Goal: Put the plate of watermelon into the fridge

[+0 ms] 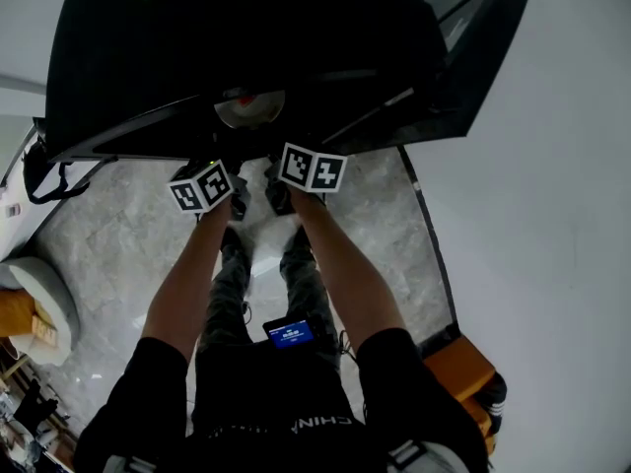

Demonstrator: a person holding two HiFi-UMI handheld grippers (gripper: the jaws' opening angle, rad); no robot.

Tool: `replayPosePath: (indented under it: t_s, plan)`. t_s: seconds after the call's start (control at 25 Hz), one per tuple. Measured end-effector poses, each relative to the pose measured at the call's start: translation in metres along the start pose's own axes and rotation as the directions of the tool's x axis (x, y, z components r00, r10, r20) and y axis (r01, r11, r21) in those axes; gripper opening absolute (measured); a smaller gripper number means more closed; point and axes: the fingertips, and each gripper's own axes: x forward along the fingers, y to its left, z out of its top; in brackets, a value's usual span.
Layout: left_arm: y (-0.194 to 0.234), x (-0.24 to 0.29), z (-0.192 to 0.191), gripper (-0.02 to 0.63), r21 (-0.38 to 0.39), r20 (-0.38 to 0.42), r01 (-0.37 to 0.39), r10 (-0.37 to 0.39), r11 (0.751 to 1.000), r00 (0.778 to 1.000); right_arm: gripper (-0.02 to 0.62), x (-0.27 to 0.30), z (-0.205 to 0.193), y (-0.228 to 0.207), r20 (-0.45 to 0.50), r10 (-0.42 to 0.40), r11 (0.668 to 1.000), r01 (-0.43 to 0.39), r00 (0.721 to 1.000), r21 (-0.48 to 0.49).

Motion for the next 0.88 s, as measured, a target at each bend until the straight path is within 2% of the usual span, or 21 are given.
replayPosePath:
  t_s: [0.12,0.48,0.68,0.88]
  plan:
    - [0.003,0.004,0.008,0.012,-0.007,0.004,-0.016,0.016,1.000,1.000,0.026,0.008,0.007,0.003,-0.010,-0.022,0.998,0.021,1.000,-0.061]
    - [0.005,0.022,0.024,0.012,-0.029,0.011,-0.017,0.017,0.999,1.000,0.026,0.023,0.028,-0.002,0.003,-0.060,0.990,0.059,0.998,-0.130]
    - [-0.005,0.029,0.027,0.012,0.023,-0.048,0.048,-0.047,0.999,0.998,0.028,0.028,0.033,0.003,0.000,-0.073,0.991,0.073,0.997,-0.117]
    - [-0.026,0.005,0.020,0.014,0.067,-0.092,0.143,-0.137,0.987,0.986,0.028,0.003,0.026,0.016,-0.020,-0.049,0.995,0.047,0.999,-0.084]
